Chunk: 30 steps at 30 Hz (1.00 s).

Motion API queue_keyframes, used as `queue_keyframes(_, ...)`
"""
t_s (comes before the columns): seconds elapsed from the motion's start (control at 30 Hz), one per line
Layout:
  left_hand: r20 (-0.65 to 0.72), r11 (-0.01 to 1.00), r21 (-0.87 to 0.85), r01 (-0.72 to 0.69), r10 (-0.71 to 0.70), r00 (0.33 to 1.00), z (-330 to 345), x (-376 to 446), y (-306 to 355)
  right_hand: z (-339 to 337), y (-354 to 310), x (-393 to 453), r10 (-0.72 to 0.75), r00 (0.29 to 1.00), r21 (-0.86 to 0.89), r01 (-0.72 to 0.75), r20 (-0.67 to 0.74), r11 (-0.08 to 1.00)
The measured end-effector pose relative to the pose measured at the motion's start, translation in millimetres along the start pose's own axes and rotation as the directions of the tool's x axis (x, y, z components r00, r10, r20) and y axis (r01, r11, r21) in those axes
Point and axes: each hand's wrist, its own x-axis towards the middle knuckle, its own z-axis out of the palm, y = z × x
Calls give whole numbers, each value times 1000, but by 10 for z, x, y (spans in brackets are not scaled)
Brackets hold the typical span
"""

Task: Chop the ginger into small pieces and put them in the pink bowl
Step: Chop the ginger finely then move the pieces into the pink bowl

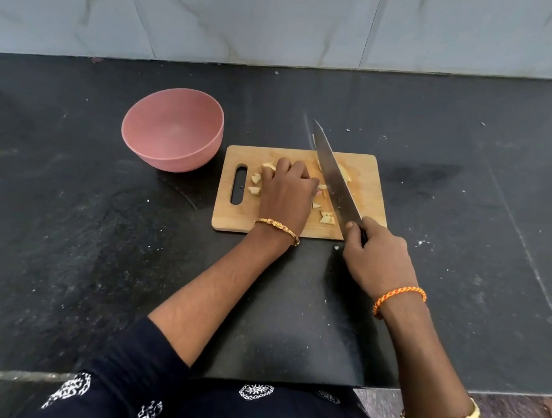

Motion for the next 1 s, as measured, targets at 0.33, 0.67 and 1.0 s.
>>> queue_keyframes(0.33,118,1000,19,20,-22,993,-87,-53,1,-5,10,-17,-7,1000,-76,9,22,997)
queue_keyframes(0.67,28,995,-24,94,-93,995,-63,-61,58,-37,-193,77,57,987,-242,-20,148,970)
queue_keyframes(1.0,4,982,-102,156,-156,988,-143,-2,-6,-204,-8,-223,92,979,-248,-44,182,968)
